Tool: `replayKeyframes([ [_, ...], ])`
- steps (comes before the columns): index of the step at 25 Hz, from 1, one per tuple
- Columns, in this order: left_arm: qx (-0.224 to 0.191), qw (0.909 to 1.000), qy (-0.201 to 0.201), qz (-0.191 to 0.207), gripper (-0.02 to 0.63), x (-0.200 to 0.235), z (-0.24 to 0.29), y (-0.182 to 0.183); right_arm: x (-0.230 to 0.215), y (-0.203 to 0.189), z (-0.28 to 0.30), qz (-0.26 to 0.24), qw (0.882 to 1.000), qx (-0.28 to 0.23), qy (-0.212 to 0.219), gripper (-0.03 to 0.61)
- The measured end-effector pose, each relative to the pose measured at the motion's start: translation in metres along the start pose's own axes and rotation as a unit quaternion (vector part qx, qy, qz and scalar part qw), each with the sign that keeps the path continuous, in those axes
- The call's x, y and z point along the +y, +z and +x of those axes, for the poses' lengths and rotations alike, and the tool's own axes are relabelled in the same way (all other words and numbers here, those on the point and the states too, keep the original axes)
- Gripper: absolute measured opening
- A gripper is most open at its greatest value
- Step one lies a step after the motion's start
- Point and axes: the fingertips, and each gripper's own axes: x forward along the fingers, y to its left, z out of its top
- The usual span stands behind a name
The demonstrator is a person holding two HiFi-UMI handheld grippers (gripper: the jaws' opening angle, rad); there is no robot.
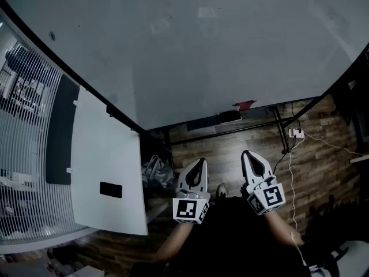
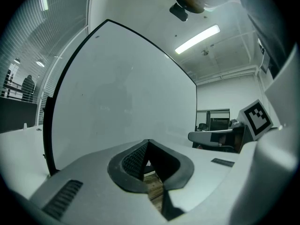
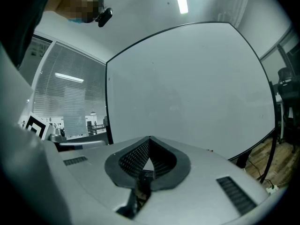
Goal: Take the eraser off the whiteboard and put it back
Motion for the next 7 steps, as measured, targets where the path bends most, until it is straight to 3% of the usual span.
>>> replayKeyframes([
  [7, -0.005, 1.0000, 0.002, -0.002, 0.002, 0.0005, 0.0007, 0.0042, 0.0002, -0.0040, -0.0005, -0.008, 1.000, -0.016, 0.025, 0.012],
])
